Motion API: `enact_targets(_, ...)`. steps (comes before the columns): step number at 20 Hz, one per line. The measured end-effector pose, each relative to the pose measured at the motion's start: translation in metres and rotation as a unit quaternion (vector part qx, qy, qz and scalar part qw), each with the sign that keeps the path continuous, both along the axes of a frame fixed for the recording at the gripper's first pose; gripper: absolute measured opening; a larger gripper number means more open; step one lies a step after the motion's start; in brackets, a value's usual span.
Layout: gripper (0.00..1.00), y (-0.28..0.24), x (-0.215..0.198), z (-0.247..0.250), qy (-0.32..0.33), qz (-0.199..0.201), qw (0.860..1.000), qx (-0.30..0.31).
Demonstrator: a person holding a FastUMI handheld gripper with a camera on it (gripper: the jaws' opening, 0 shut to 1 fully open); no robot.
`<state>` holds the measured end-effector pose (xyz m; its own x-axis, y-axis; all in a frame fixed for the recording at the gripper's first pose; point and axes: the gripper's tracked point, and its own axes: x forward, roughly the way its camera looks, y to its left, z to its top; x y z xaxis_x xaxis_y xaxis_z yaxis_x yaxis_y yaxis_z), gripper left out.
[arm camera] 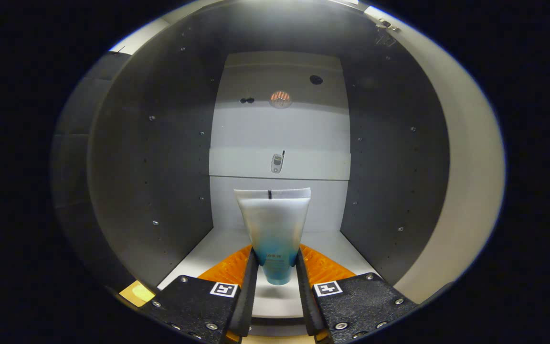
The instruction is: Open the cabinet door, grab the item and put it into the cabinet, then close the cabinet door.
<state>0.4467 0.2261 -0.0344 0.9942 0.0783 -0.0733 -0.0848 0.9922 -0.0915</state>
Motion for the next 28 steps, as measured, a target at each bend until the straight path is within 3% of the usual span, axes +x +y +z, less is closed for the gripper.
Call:
enact_targets(7, 0.44, 0.006, 0.032, -0.049, 0.046, 0.034, 0.998, 0.025)
enact_targets(11, 0.44, 0.013, 0.034, -0.050, 0.038, 0.046, 0.998, 0.019)
enact_targets(15, 0.50, 0.019, 0.035, -0.053, 0.041, 0.052, 0.998, 0.021)
enact_targets(20, 0.85, 0.016, 0.021, -0.040, 0.020, 0.040, 0.999, 0.013)
enact_targets(22, 0.94, 0.014, 0.003, -0.025, 0.000, 0.034, 0.999, 0.012)
enact_targets(28, 0.94, 0.015, -0.075, 0.011, -0.034, 0.017, 0.999, 0.035)
